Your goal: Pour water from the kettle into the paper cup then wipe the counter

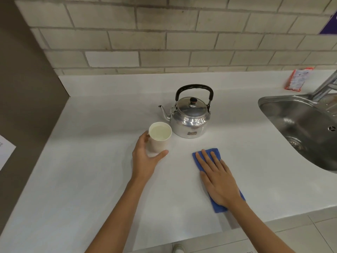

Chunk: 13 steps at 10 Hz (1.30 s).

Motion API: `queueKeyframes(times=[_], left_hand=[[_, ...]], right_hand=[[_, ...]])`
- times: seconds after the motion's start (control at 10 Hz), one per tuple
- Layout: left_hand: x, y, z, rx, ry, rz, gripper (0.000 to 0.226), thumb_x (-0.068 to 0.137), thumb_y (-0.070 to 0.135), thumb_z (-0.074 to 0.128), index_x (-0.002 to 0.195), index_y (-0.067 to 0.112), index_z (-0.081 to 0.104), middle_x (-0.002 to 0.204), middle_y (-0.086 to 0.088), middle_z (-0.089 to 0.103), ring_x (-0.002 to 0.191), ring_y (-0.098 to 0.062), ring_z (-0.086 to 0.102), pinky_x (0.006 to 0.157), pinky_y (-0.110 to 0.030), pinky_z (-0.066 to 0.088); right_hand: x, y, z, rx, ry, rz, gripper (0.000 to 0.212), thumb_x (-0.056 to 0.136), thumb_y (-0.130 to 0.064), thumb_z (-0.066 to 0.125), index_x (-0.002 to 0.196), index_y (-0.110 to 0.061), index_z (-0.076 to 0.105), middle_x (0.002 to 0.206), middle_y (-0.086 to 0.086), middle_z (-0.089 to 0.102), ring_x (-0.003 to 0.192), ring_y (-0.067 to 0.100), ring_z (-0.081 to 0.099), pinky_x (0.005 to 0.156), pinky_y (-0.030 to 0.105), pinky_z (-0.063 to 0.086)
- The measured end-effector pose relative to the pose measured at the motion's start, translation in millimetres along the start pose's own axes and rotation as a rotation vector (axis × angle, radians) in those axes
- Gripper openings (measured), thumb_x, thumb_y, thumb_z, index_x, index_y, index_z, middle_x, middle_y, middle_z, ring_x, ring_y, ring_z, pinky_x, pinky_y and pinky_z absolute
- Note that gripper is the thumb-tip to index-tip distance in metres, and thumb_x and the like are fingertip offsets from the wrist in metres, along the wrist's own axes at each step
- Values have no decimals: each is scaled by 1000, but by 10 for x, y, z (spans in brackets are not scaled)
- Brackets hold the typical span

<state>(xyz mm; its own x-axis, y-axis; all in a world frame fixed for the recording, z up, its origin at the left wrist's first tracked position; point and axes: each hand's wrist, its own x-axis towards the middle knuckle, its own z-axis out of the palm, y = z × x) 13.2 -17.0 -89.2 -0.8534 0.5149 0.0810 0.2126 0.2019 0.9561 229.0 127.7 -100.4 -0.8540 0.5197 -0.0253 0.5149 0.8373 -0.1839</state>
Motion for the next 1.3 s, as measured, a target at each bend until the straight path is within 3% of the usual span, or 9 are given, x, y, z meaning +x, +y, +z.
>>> queueKeyframes(times=[0.1,0.2,0.3,0.6,0.8,1.0,1.1,1.2,1.3], left_hand=[[-299,-128,-371,228,45,-20,67,81,22,78,141,15,48,141,-2,54,131,-19,48,113,-33,33],[-591,-275,-765,528,92,-53,51,95,13,59,143,5,45,148,-14,46,141,-29,37,122,-48,15],[-756,-353,-1029,662,116,-83,47,98,9,51,144,1,43,153,-17,40,145,-29,32,123,-46,12],[-837,-394,-1167,760,79,-59,48,103,12,34,151,13,33,160,-1,29,150,-14,18,124,-39,3],[-893,-472,-1216,811,69,-59,57,100,9,36,154,17,23,162,4,21,150,-9,8,124,-42,-4],[-914,-454,-1207,804,132,-103,60,96,26,16,152,11,28,160,-1,30,150,-13,18,123,-39,-1],[-848,-416,-1213,783,152,-130,63,94,5,36,154,14,22,162,3,24,151,-8,13,122,-36,-5],[-687,-299,-1257,716,187,-96,62,92,-4,41,151,13,33,158,-1,34,149,-13,21,123,-42,3],[-374,-90,-1308,669,235,-30,51,93,-2,41,142,10,48,148,-7,50,143,-20,36,122,-48,11]], right_hand=[[-185,-385,74,33,-41,-169,56,102,-42,14,153,-41,-9,162,-19,-11,148,4,-18,121,30,-7],[-246,-847,188,72,-54,-315,57,103,-41,18,153,-42,-8,163,-18,-9,149,7,-14,119,32,-7],[-156,-1292,309,71,-24,-354,57,103,-40,18,155,-37,-6,164,-13,-7,150,13,-12,118,36,-5],[620,-2309,525,141,-3,-157,60,100,-38,14,155,-27,-8,162,-3,-17,149,22,-21,119,40,-17],[1185,-2689,613,157,6,-60,60,101,-37,14,155,-22,-8,164,6,-13,150,26,-18,121,44,-12],[1545,-2958,572,175,-12,5,61,102,-36,16,156,-20,-8,164,8,-15,149,28,-19,121,45,-13],[1545,-2975,491,177,-63,22,61,102,-36,15,156,-20,-7,164,7,-14,149,27,-19,121,45,-13],[1548,-2941,257,255,-37,-17,61,102,-38,18,157,-17,0,165,11,-4,151,25,-9,122,43,-7],[1584,-2913,-124,338,107,-110,61,101,-36,26,156,-12,13,163,15,14,151,27,10,123,41,8]])
